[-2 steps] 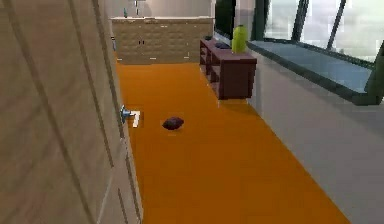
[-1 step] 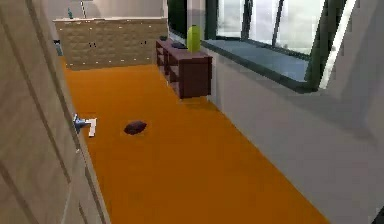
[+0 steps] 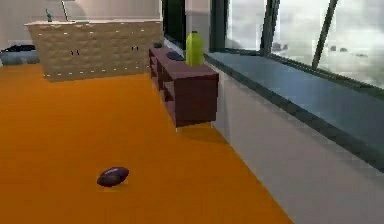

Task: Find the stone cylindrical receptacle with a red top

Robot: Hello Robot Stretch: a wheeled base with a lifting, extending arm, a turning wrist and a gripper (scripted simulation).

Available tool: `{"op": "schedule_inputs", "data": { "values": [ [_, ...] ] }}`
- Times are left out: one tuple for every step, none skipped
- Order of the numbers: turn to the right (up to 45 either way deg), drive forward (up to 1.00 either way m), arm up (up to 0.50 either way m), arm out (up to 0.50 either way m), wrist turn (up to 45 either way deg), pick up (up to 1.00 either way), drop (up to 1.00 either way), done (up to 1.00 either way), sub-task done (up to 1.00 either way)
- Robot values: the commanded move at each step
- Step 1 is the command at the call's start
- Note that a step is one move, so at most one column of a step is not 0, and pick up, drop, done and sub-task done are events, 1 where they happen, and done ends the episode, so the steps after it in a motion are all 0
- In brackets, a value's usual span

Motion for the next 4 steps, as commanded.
{"op": "schedule_inputs", "data": {
  "values": [
    [-12.0, 0.00, 0.00, 0.00, 0.0, 0.00, 0.00, 0.00, 0.00],
    [0.0, 0.45, 0.00, 0.00, 0.0, 0.00, 0.00, 0.00, 0.00],
    [-39.0, 0.00, 0.00, 0.00, 0.0, 0.00, 0.00, 0.00, 0.00],
    [0.0, 0.55, 0.00, 0.00, 0.0, 0.00, 0.00, 0.00, 0.00]
  ]
}}
